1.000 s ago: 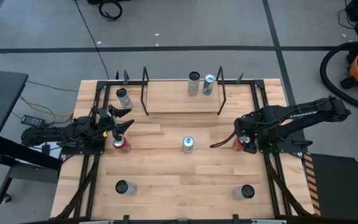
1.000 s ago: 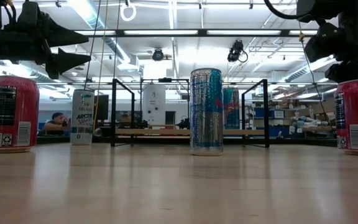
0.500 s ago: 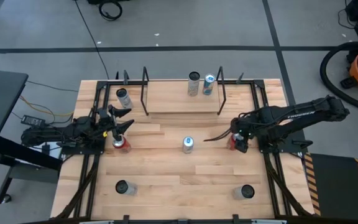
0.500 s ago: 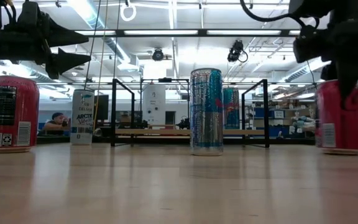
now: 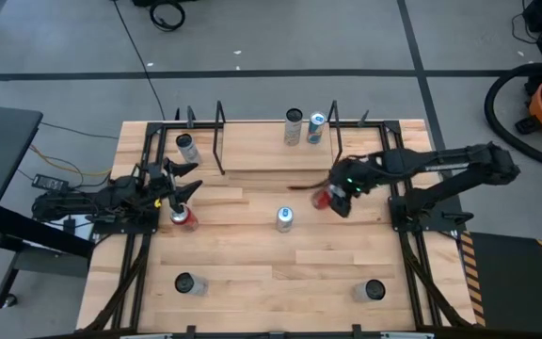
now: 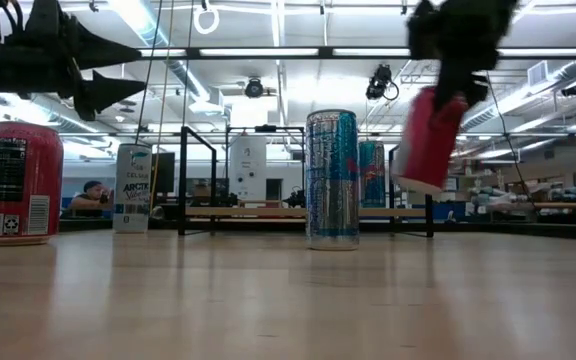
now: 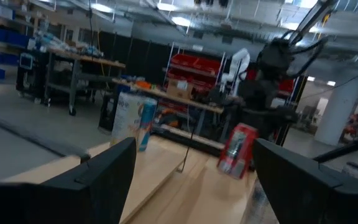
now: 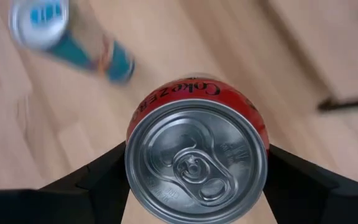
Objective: Place canned beverage on shelf
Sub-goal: Put the right red-black soda can on the shelf
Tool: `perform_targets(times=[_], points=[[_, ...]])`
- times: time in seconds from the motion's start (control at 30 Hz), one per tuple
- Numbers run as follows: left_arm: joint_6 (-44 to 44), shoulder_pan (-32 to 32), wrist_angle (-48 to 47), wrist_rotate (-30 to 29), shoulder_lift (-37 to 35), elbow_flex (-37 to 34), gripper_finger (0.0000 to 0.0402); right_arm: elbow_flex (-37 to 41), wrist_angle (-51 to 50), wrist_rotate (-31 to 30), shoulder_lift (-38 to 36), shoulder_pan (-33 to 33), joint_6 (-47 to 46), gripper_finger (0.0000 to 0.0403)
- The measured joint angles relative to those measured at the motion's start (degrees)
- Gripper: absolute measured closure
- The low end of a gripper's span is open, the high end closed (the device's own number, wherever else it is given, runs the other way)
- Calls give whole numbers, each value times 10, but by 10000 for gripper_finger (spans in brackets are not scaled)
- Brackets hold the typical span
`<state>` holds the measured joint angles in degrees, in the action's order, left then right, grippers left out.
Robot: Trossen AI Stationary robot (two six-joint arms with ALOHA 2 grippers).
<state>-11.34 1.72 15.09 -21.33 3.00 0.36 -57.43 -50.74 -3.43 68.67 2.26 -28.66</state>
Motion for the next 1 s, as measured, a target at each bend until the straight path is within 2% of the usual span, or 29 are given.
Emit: perform_targets(times=[0.33,0.6,1.0], points=[[6,0,19,0,0,0,81,-260,-15,3,204,106,139,96],[0,0,16,0,0,0,81,-467,-63,-1,351,162,190,95],[6,0,5,0,0,0,81,-620,-99,15,476,194,213,95]])
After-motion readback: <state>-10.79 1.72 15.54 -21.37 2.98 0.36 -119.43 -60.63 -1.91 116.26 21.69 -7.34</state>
